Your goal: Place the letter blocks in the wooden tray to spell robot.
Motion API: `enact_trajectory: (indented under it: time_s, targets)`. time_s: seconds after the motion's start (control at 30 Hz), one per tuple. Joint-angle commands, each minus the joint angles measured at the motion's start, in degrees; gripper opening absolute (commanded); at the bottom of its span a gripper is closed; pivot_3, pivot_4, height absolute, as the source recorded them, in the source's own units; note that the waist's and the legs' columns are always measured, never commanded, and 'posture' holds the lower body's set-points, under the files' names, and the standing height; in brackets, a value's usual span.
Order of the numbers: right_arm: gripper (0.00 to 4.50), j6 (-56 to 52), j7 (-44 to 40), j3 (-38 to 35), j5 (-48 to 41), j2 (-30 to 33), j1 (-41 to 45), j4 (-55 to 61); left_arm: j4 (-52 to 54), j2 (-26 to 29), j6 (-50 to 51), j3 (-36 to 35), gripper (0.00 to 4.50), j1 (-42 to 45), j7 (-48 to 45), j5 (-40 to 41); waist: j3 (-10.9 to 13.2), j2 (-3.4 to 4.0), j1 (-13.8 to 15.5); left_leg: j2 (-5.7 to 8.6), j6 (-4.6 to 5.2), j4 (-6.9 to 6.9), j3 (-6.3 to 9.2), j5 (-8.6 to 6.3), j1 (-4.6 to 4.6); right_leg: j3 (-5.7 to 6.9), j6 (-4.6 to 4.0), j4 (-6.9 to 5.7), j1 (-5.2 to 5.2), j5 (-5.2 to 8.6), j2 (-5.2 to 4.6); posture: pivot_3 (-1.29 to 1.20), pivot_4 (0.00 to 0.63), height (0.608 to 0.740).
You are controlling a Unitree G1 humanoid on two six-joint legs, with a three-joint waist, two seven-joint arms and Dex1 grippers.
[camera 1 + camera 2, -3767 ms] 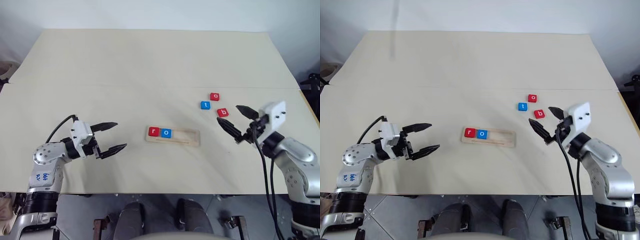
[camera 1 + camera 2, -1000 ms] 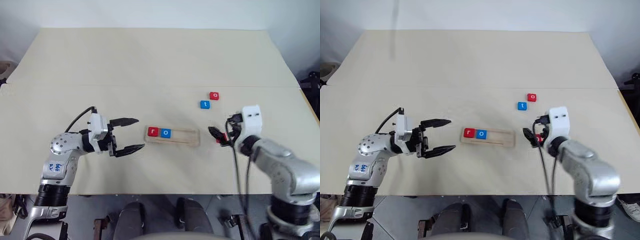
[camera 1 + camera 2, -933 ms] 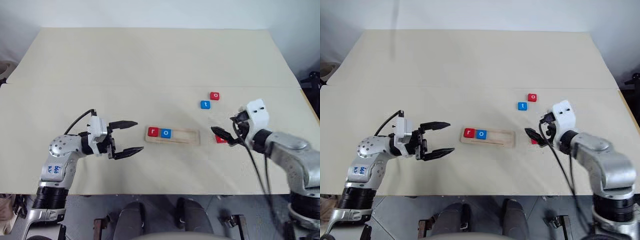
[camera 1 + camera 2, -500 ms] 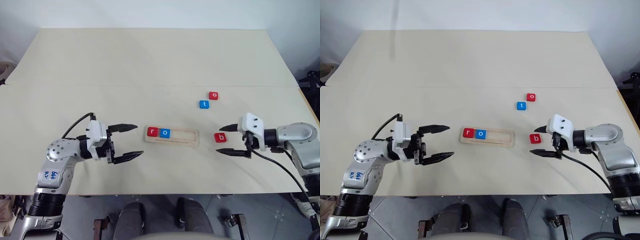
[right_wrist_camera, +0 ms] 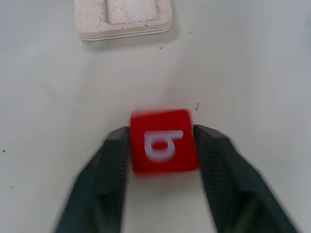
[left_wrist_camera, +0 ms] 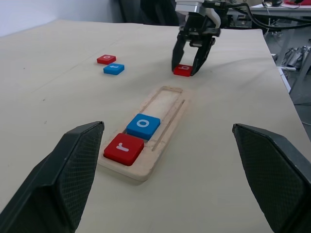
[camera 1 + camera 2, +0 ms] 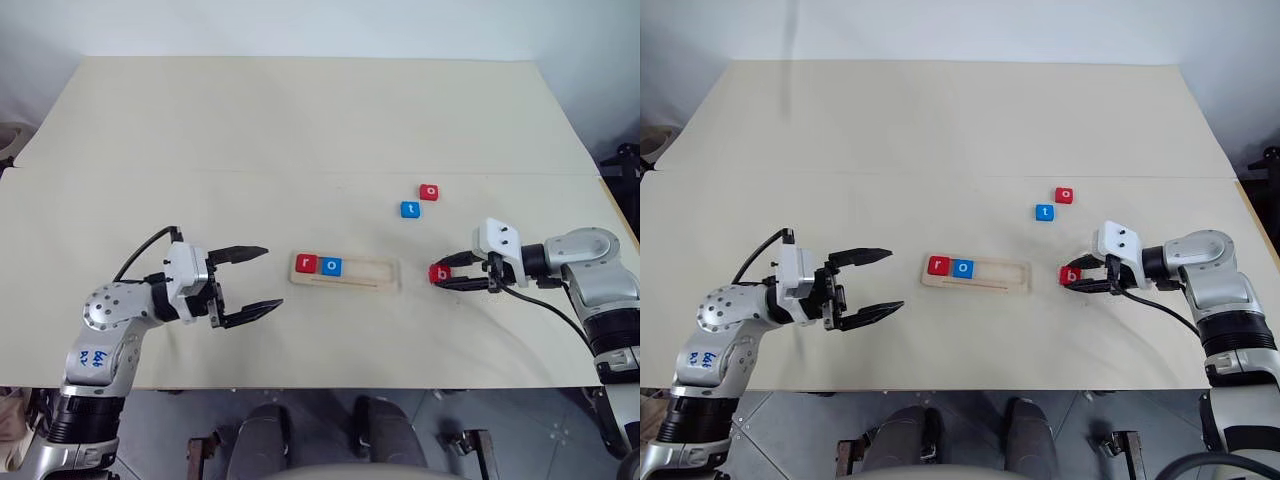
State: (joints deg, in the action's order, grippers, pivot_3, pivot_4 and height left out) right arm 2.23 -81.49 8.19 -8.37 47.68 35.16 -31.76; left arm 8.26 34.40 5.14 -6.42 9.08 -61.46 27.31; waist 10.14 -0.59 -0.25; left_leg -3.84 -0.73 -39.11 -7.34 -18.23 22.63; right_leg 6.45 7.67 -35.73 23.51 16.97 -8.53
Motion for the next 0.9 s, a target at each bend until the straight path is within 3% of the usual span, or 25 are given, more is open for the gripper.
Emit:
enact_trajectory:
  time_s: [0.03, 0.23, 0.4, 0.67, 0.9]
  targets:
    - [1.47, -1.16, -0.83, -0.37, 0.33, 0.18, 1.05, 1.34, 1.71, 0.41, -0.36, -1.11, 4.50, 0.02, 0.36, 0.90, 0.00, 0.00, 0.00, 0.00, 0.00, 0.00, 0.00, 0.00, 0.00, 0.00, 0.00, 0.00, 0.00, 0.00, 0.00, 0.00, 0.150, 0.740]
    - [1.47, -19.46, 2.04, -0.45, -4.67, -3.57, 3.88, 16.21, 0.94, 0.02, -0.66, -0.67, 4.50, 0.74, 0.57, 0.40, 0.02, 0.06, -0.43, -0.02, -0.02, 0.00, -0.02, 0.01, 0.00, -0.05, -0.01, -0.10, 0.08, 0.01, 0.00, 0.00, 0.150, 0.740]
    - [1.47, -28.60, 7.58, 3.06, -3.22, -8.34, 5.79, 26.26, 0.71, -0.34, -0.95, -0.22, 4.50, 0.43, 0.73, -0.02, 0.02, 0.06, -0.16, -0.02, -0.06, 0.02, 0.00, 0.02, 0.01, -0.03, -0.05, -0.12, 0.10, 0.03, 0.00, 0.00, 0.150, 0.740]
    - [1.47, -32.20, 11.94, 9.26, -0.71, -14.31, 7.67, 29.19, 2.16, -0.59, -0.46, -0.12, 4.50, -0.40, 2.09, -0.17, 0.02, 0.07, 0.02, 0.00, -0.05, -0.01, 0.02, 0.00, 0.09, 0.00, -0.04, -0.12, 0.13, 0.02, 0.00, 0.00, 0.150, 0.740]
    - [1.47, -31.55, 13.71, 10.70, 0.42, -15.69, 7.95, 28.11, 3.88, -0.45, -0.13, -0.36, 4.50, -1.79, 3.57, 0.12, 0.02, 0.06, -0.03, 0.00, -0.05, 0.01, 0.02, 0.01, 0.10, 0.00, -0.05, -0.12, 0.15, 0.02, 0.00, 0.00, 0.150, 0.740]
